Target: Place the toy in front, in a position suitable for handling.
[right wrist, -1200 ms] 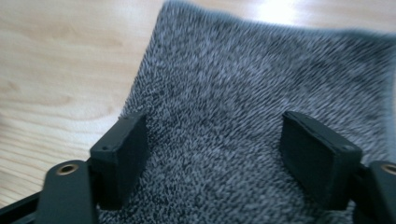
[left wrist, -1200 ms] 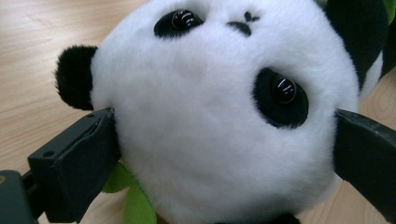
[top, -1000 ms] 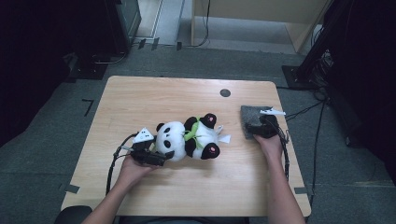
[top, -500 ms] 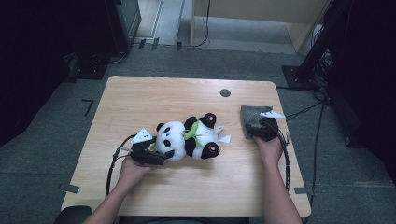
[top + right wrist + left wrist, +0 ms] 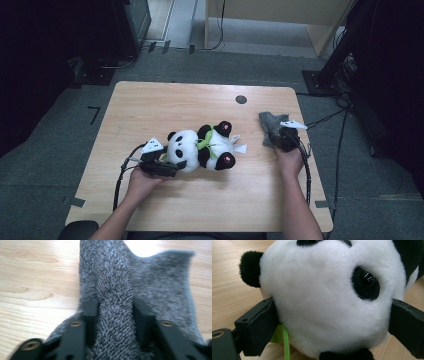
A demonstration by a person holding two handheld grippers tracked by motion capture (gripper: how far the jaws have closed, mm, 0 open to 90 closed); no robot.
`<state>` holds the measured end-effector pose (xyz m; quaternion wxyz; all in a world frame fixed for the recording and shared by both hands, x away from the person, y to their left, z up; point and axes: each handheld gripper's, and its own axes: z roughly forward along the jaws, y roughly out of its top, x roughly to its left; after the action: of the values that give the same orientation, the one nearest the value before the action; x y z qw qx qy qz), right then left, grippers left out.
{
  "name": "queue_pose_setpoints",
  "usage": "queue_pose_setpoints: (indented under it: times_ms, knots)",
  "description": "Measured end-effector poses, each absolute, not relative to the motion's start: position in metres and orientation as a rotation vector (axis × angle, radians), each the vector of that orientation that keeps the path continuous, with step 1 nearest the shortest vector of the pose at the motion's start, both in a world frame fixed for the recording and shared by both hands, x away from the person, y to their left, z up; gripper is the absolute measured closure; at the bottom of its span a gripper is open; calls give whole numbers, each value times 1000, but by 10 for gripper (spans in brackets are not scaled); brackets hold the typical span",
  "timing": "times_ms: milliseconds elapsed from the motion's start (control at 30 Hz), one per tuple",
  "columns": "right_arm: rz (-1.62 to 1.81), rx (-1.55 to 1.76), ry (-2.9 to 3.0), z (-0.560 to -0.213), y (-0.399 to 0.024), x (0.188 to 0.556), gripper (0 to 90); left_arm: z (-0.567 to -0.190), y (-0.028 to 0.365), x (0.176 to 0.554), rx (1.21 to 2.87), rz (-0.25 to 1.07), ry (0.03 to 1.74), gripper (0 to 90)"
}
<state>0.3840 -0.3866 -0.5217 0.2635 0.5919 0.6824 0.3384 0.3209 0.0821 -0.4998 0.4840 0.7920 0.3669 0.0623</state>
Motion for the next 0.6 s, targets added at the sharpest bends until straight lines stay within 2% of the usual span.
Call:
queue_pose_setpoints:
  times_ms: [133, 267, 600]
  knots:
    - [918, 1664, 1867, -516, -389, 385, 758, -499, 82, 321, 1935, 152, 888, 39]
    - [945, 1765, 1892, -506, -393, 384, 760, -499, 83, 321, 1930, 145, 886, 59]
    - [1093, 1704, 1891, -472, -383, 371, 757, -497, 83, 322, 1943, 142, 879, 136]
